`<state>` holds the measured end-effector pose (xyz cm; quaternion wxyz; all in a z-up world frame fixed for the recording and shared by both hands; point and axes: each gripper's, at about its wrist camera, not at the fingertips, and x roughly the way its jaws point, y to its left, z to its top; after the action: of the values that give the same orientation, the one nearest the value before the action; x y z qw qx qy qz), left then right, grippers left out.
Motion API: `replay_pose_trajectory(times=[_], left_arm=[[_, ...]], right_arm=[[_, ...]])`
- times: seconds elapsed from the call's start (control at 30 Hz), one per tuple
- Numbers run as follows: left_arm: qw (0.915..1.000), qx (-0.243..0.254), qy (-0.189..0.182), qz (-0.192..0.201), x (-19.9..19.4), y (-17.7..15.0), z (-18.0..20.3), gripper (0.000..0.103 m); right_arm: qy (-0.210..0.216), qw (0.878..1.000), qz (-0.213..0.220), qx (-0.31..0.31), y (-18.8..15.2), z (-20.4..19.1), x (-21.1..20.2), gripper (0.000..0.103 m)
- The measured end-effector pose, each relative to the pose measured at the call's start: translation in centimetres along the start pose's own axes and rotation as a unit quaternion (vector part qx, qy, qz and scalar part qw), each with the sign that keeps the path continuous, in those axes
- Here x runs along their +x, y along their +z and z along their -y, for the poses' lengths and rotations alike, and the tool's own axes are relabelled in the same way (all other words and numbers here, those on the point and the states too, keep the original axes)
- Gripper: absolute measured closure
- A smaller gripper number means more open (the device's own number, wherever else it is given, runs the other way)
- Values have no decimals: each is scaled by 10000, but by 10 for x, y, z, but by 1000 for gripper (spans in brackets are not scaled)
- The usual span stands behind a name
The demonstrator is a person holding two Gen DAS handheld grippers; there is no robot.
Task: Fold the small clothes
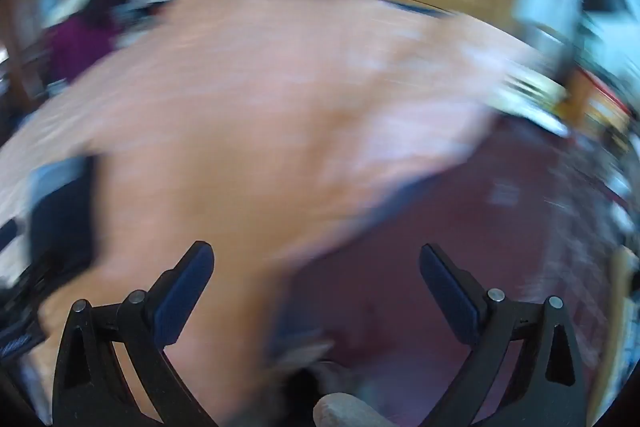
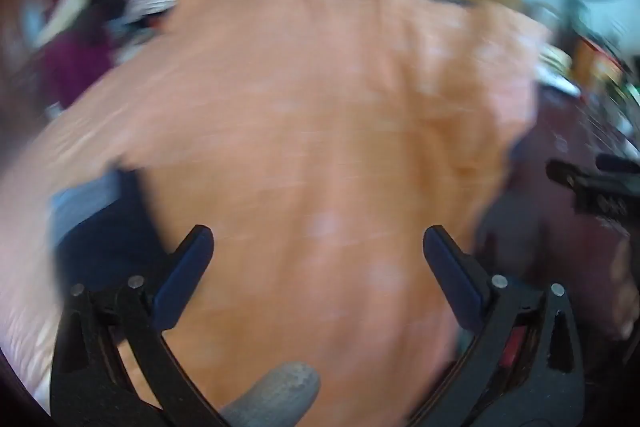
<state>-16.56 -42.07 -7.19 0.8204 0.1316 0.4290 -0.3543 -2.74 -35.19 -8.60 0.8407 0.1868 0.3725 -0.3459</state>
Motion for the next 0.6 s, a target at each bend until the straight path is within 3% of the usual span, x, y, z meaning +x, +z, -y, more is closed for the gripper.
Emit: replay_pose_trajectory(times=[0.1, 0.27, 0.37, 0.6], left_arm=[[9954, 632, -639, -340, 40, 9, 104, 0], [9817, 1514, -1021, -547, 52, -10, 201, 0], [9762, 1804, -1061, -573, 62, -11, 234, 0], [9749, 1889, -1072, -483, 69, -9, 243, 0]], right_arm=[[-420, 9980, -224, 422, 20, 73, 24, 0], [-692, 9907, -578, 1017, 37, 157, 72, 0], [-647, 9887, -695, 1161, 41, 190, 88, 0], [-921, 9890, -436, 1076, 47, 244, 105, 0]])
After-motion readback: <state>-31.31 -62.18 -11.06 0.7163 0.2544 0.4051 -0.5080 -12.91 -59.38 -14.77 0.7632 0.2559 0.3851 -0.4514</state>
